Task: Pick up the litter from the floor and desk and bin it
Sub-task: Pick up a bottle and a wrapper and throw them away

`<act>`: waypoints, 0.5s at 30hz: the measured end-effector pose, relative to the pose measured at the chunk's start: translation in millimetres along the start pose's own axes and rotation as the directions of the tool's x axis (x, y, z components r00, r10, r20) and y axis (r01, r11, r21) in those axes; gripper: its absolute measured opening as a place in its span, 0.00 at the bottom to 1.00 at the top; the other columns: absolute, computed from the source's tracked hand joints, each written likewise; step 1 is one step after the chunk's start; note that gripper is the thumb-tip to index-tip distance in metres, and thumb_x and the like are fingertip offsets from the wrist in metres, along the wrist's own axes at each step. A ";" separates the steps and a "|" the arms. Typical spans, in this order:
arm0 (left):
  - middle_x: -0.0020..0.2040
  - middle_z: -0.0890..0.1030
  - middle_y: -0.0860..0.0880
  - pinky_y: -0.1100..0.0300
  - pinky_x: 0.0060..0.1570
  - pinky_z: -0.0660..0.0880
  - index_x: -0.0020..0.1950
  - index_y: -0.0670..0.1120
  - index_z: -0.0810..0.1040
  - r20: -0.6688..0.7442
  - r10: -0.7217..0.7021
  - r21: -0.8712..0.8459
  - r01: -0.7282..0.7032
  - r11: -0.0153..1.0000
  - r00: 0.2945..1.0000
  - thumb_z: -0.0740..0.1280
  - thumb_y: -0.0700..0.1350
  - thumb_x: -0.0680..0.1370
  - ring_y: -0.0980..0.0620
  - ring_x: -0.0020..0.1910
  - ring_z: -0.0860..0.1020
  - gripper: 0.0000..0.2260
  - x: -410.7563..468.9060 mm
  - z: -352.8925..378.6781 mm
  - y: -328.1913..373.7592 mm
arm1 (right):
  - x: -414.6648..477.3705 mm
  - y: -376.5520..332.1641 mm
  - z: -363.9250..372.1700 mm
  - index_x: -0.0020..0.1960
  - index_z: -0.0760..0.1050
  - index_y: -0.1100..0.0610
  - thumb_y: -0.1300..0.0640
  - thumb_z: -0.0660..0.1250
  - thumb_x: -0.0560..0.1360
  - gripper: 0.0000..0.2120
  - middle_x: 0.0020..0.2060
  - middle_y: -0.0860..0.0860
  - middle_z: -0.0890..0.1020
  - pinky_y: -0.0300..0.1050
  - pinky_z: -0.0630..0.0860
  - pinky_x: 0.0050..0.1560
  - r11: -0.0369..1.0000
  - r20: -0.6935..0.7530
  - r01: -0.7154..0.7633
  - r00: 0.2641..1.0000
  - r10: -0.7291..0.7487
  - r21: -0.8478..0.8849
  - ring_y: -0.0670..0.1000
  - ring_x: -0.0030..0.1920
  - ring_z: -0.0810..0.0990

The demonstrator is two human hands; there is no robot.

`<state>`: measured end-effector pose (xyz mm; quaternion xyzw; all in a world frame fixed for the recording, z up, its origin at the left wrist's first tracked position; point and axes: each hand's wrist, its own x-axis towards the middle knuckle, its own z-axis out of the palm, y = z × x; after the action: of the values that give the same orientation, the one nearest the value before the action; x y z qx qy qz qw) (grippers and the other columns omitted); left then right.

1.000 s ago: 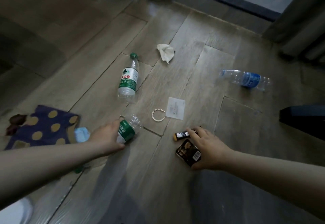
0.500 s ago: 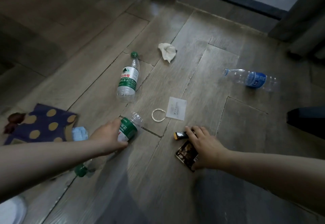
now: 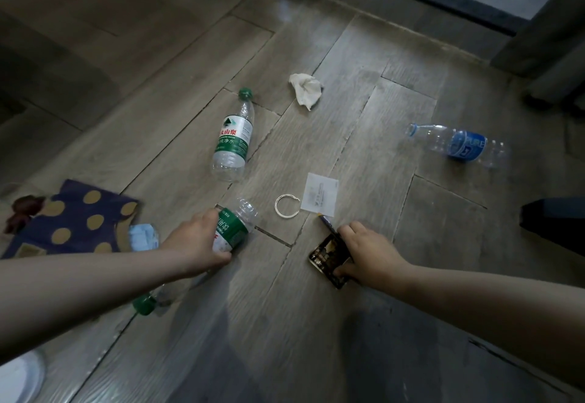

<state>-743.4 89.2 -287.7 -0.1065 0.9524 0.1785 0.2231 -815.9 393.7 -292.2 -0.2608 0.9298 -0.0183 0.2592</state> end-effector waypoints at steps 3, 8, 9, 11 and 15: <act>0.60 0.73 0.43 0.58 0.46 0.68 0.66 0.45 0.63 -0.001 0.019 -0.017 -0.019 1.000 1.000 0.71 0.54 0.70 0.44 0.55 0.73 0.30 0.3 -0.3 -1.0 | 3.6 -5.7 2.8 0.61 0.68 0.56 0.47 0.75 0.68 0.28 0.57 0.53 0.71 0.46 0.71 0.52 0.992 -0.013 -0.029 0.999 0.030 0.125 0.55 0.56 0.74; 0.60 0.73 0.43 0.57 0.48 0.70 0.66 0.45 0.63 -0.003 0.020 -0.008 -0.020 1.000 1.000 0.71 0.55 0.70 0.44 0.55 0.74 0.30 1.5 0.3 -2.4 | 20.6 -18.2 1.6 0.62 0.67 0.56 0.49 0.76 0.68 0.29 0.58 0.53 0.71 0.45 0.70 0.52 0.974 -0.070 -0.058 0.995 0.075 0.219 0.55 0.57 0.74; 0.60 0.73 0.43 0.57 0.48 0.70 0.66 0.45 0.63 -0.007 0.020 -0.003 -0.020 1.000 1.000 0.71 0.55 0.70 0.43 0.55 0.74 0.31 1.7 1.0 -2.7 | 25.5 -22.0 0.3 0.62 0.67 0.56 0.50 0.76 0.68 0.28 0.58 0.54 0.72 0.46 0.70 0.52 0.972 -0.083 -0.055 0.994 0.076 0.227 0.55 0.57 0.74; 0.60 0.73 0.43 0.57 0.47 0.69 0.66 0.45 0.63 -0.016 0.025 -0.006 -0.025 1.000 1.000 0.71 0.55 0.69 0.44 0.56 0.73 0.31 2.5 2.3 -3.7 | 36.7 -29.8 -2.9 0.62 0.67 0.57 0.51 0.75 0.68 0.28 0.57 0.54 0.72 0.48 0.71 0.52 0.971 -0.108 -0.045 0.991 0.072 0.235 0.57 0.57 0.74; 0.63 0.72 0.43 0.58 0.50 0.69 0.70 0.46 0.60 -0.014 0.038 -0.016 -0.038 0.999 0.999 0.71 0.56 0.69 0.43 0.58 0.73 0.35 4.7 4.1 -6.7 | 60.2 -40.0 -11.9 0.66 0.64 0.57 0.48 0.74 0.69 0.32 0.59 0.55 0.69 0.48 0.70 0.53 0.966 -0.192 -0.051 0.976 0.102 0.253 0.58 0.58 0.72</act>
<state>-744.1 84.0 -295.3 -0.0915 0.9543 0.1896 0.2120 -846.6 328.2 -303.6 -0.1869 0.9513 -0.1503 0.1937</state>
